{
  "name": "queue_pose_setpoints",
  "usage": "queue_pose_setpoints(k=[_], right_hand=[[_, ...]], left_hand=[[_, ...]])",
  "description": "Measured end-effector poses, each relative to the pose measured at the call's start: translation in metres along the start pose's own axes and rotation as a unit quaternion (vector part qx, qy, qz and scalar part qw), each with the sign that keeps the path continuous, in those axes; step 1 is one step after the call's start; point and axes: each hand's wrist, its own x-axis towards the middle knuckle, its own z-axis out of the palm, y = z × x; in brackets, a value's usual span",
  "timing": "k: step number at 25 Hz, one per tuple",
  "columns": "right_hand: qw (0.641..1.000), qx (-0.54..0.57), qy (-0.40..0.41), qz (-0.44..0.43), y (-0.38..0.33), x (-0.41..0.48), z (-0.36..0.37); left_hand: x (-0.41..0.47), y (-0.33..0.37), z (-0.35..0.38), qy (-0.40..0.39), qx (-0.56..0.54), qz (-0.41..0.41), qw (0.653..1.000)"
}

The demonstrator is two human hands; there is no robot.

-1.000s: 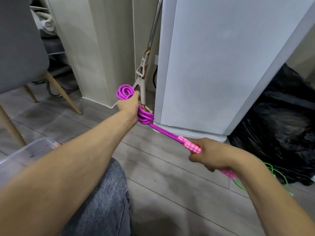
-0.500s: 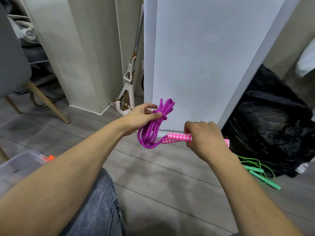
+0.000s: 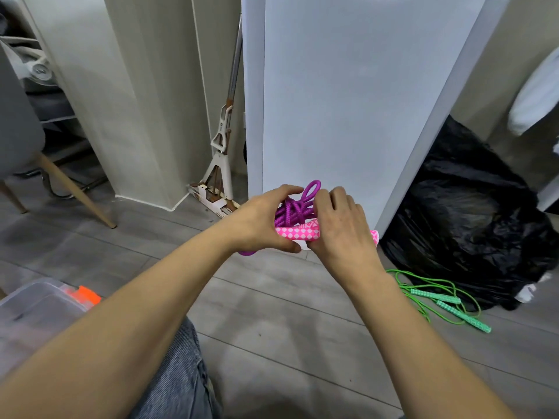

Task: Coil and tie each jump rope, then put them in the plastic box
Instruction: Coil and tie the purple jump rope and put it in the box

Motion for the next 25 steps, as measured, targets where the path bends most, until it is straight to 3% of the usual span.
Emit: queue_pose_setpoints(k=[5, 9, 14, 20, 25], right_hand=[[0.994, 0.107, -0.001, -0.033, -0.005, -0.006, 0.009], [0.987, 0.148, 0.007, -0.067, -0.013, -0.007, 0.008], [0.98, 0.137, 0.008, -0.147, -0.054, -0.016, 0.02], [0.967, 0.123, -0.078, -0.207, -0.106, -0.018, 0.031], [0.973, 0.055, -0.115, -0.193, -0.131, -0.011, 0.037]], left_hand=[[-0.002, -0.004, 0.007, 0.039, 0.169, 0.033, 0.984], [-0.011, -0.011, 0.004, 0.054, 0.165, 0.055, 0.983], [-0.053, -0.042, -0.005, 0.057, 0.169, 0.033, 0.983], [-0.106, -0.086, -0.009, 0.097, 0.162, -0.02, 0.982], [-0.144, -0.125, -0.028, 0.113, 0.225, -0.03, 0.967]])
